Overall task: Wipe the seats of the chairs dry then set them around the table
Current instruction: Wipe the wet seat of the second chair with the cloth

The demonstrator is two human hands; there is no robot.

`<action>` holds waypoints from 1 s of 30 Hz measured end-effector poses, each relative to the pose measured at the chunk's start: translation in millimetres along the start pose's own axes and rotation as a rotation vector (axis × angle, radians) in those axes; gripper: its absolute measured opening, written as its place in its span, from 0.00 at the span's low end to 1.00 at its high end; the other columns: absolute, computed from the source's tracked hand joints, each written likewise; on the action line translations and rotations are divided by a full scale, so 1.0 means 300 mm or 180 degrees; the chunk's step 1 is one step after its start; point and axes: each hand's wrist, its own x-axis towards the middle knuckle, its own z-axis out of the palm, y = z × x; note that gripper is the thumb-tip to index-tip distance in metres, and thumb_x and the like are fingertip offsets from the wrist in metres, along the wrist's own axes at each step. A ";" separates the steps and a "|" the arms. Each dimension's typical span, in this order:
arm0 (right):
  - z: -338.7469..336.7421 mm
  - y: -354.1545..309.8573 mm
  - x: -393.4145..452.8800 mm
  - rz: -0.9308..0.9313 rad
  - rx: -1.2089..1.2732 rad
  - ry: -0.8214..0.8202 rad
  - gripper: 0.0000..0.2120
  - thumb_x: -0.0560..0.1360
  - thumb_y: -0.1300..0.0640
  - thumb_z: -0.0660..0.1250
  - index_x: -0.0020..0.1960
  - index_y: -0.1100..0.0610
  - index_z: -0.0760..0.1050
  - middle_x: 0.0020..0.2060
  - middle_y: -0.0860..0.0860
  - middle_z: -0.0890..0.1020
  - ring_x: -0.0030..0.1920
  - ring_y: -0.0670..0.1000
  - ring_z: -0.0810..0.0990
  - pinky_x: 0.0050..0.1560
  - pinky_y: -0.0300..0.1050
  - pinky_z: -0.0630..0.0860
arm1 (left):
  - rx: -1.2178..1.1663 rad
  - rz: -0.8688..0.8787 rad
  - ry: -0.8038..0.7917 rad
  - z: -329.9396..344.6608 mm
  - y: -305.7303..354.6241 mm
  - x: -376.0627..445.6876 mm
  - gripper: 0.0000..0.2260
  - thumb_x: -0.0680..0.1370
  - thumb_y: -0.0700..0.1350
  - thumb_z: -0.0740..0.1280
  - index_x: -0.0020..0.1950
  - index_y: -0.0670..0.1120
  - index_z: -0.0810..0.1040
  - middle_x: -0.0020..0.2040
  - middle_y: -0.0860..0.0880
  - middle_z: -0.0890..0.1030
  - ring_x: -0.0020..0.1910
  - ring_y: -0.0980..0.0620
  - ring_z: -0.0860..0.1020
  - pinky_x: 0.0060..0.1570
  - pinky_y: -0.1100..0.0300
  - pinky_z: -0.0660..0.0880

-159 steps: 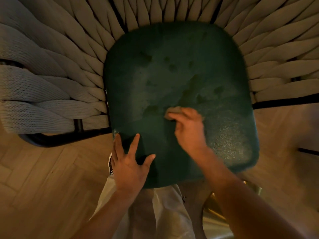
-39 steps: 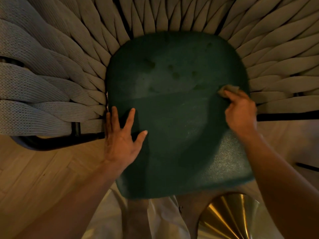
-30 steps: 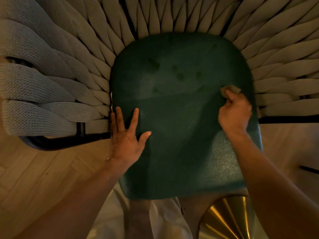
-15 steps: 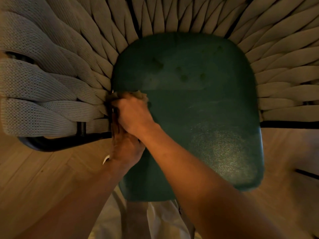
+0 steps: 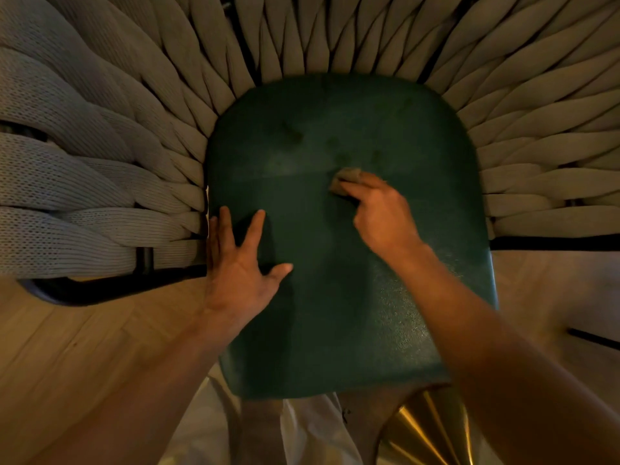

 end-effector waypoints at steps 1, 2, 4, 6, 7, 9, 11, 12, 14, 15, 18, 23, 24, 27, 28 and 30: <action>-0.025 0.044 -0.010 0.0067 -0.0048 0.0038 0.30 0.66 0.71 0.60 0.62 0.49 0.78 0.65 0.50 0.76 0.65 0.54 0.75 0.64 0.51 0.73 | -0.0041 0.0011 -0.0043 -0.005 0.005 0.008 0.42 0.71 0.62 0.71 0.78 0.61 0.49 0.79 0.46 0.38 0.78 0.45 0.38 0.77 0.46 0.47; -0.051 0.084 -0.022 0.0143 -0.0115 0.0082 0.30 0.66 0.71 0.59 0.62 0.49 0.78 0.65 0.50 0.76 0.64 0.54 0.75 0.64 0.51 0.74 | -0.0056 0.0004 -0.0085 -0.010 0.008 0.020 0.43 0.70 0.63 0.71 0.78 0.62 0.49 0.79 0.47 0.37 0.78 0.45 0.37 0.77 0.45 0.48; -0.098 0.158 -0.042 0.0353 -0.0290 0.0241 0.29 0.67 0.71 0.60 0.63 0.50 0.78 0.65 0.51 0.76 0.63 0.55 0.76 0.64 0.52 0.73 | -0.0037 -0.0085 -0.0153 -0.015 0.007 0.045 0.44 0.69 0.65 0.71 0.78 0.63 0.49 0.79 0.47 0.37 0.78 0.44 0.37 0.77 0.45 0.46; -0.137 0.222 -0.057 0.0661 -0.0351 0.0403 0.28 0.69 0.71 0.61 0.63 0.51 0.77 0.65 0.54 0.76 0.62 0.57 0.76 0.66 0.50 0.71 | -0.0001 -0.0145 -0.0203 -0.016 0.004 0.061 0.45 0.68 0.66 0.72 0.77 0.64 0.49 0.79 0.47 0.36 0.77 0.43 0.37 0.76 0.44 0.45; -0.154 0.247 -0.060 0.0772 -0.0347 0.0469 0.27 0.69 0.71 0.60 0.64 0.52 0.77 0.65 0.55 0.76 0.62 0.58 0.76 0.68 0.48 0.69 | 0.0026 -0.0147 -0.0215 -0.016 0.002 0.062 0.45 0.68 0.66 0.71 0.77 0.64 0.48 0.79 0.47 0.36 0.77 0.43 0.37 0.76 0.44 0.45; -0.175 0.286 -0.056 0.0990 -0.0308 0.0595 0.26 0.70 0.72 0.59 0.65 0.56 0.76 0.64 0.58 0.76 0.63 0.59 0.75 0.69 0.43 0.65 | 0.0063 -0.0128 -0.0223 -0.014 -0.001 0.057 0.45 0.68 0.66 0.71 0.77 0.64 0.48 0.79 0.47 0.35 0.77 0.42 0.36 0.76 0.43 0.45; -0.179 0.297 -0.043 0.1282 -0.0199 0.0772 0.24 0.71 0.71 0.59 0.64 0.58 0.76 0.62 0.60 0.77 0.61 0.61 0.76 0.67 0.45 0.67 | 0.0055 -0.0105 -0.0230 -0.014 0.000 0.052 0.44 0.69 0.66 0.70 0.78 0.64 0.47 0.78 0.46 0.34 0.77 0.42 0.35 0.76 0.43 0.45; -0.172 0.286 -0.035 0.1420 -0.0141 0.0882 0.24 0.71 0.71 0.59 0.64 0.59 0.77 0.61 0.61 0.78 0.61 0.62 0.76 0.67 0.46 0.68 | 0.0045 -0.0096 -0.0241 -0.014 0.002 0.051 0.44 0.69 0.66 0.70 0.78 0.64 0.47 0.78 0.46 0.34 0.77 0.43 0.35 0.76 0.44 0.44; -0.135 0.242 -0.017 0.1587 -0.0057 0.1057 0.23 0.71 0.71 0.59 0.64 0.59 0.77 0.61 0.61 0.78 0.61 0.62 0.76 0.66 0.48 0.69 | 0.0032 -0.0083 -0.0268 -0.015 0.003 0.052 0.44 0.70 0.67 0.69 0.77 0.64 0.46 0.78 0.46 0.33 0.77 0.43 0.34 0.76 0.44 0.43; -0.113 0.209 -0.011 0.1586 -0.0013 0.1081 0.23 0.71 0.71 0.59 0.64 0.59 0.77 0.61 0.61 0.78 0.61 0.62 0.75 0.67 0.49 0.69 | 0.0034 -0.0079 -0.0280 -0.015 0.002 0.052 0.44 0.70 0.67 0.69 0.77 0.64 0.45 0.78 0.46 0.32 0.77 0.43 0.34 0.76 0.44 0.42; -0.047 0.094 0.006 0.1282 0.0160 0.1017 0.23 0.71 0.70 0.58 0.62 0.58 0.78 0.61 0.59 0.78 0.61 0.61 0.76 0.68 0.50 0.69 | 0.0029 -0.0071 -0.0287 -0.011 0.001 0.051 0.45 0.70 0.66 0.69 0.77 0.65 0.44 0.78 0.46 0.32 0.76 0.44 0.33 0.76 0.44 0.41; 0.058 -0.152 0.055 0.0676 0.0310 0.0613 0.25 0.67 0.70 0.59 0.59 0.54 0.80 0.60 0.56 0.80 0.60 0.58 0.77 0.64 0.47 0.72 | -0.0089 -0.0016 -0.0165 -0.007 -0.001 0.047 0.45 0.69 0.66 0.70 0.78 0.63 0.47 0.78 0.45 0.33 0.77 0.43 0.34 0.76 0.45 0.40; 0.085 -0.192 0.070 0.0518 0.0371 0.0480 0.26 0.66 0.69 0.59 0.59 0.53 0.81 0.60 0.54 0.80 0.60 0.56 0.78 0.63 0.49 0.73 | -0.0132 0.0005 -0.0138 -0.002 -0.002 0.049 0.45 0.69 0.65 0.71 0.78 0.63 0.47 0.78 0.44 0.34 0.77 0.43 0.34 0.76 0.46 0.39; 0.149 -0.315 0.128 0.0036 0.0386 -0.0029 0.25 0.65 0.65 0.60 0.59 0.52 0.80 0.60 0.52 0.80 0.61 0.55 0.77 0.61 0.50 0.74 | -0.0186 0.0056 -0.0059 0.010 -0.010 0.051 0.45 0.68 0.65 0.72 0.78 0.62 0.50 0.79 0.43 0.37 0.77 0.42 0.36 0.76 0.45 0.40; 0.163 -0.361 0.149 -0.0126 0.0327 -0.0210 0.24 0.66 0.65 0.61 0.59 0.52 0.80 0.61 0.52 0.79 0.61 0.55 0.77 0.60 0.50 0.74 | -0.0199 0.0073 -0.0026 0.012 -0.012 0.053 0.45 0.67 0.65 0.73 0.78 0.59 0.53 0.79 0.42 0.39 0.77 0.41 0.37 0.76 0.45 0.41; 0.184 -0.447 0.181 -0.0435 0.0193 -0.0513 0.23 0.69 0.65 0.62 0.61 0.51 0.79 0.62 0.52 0.78 0.61 0.57 0.75 0.60 0.51 0.72 | -0.0272 0.0128 0.0062 0.015 -0.018 0.055 0.44 0.67 0.60 0.75 0.78 0.53 0.58 0.79 0.38 0.45 0.78 0.38 0.39 0.76 0.42 0.43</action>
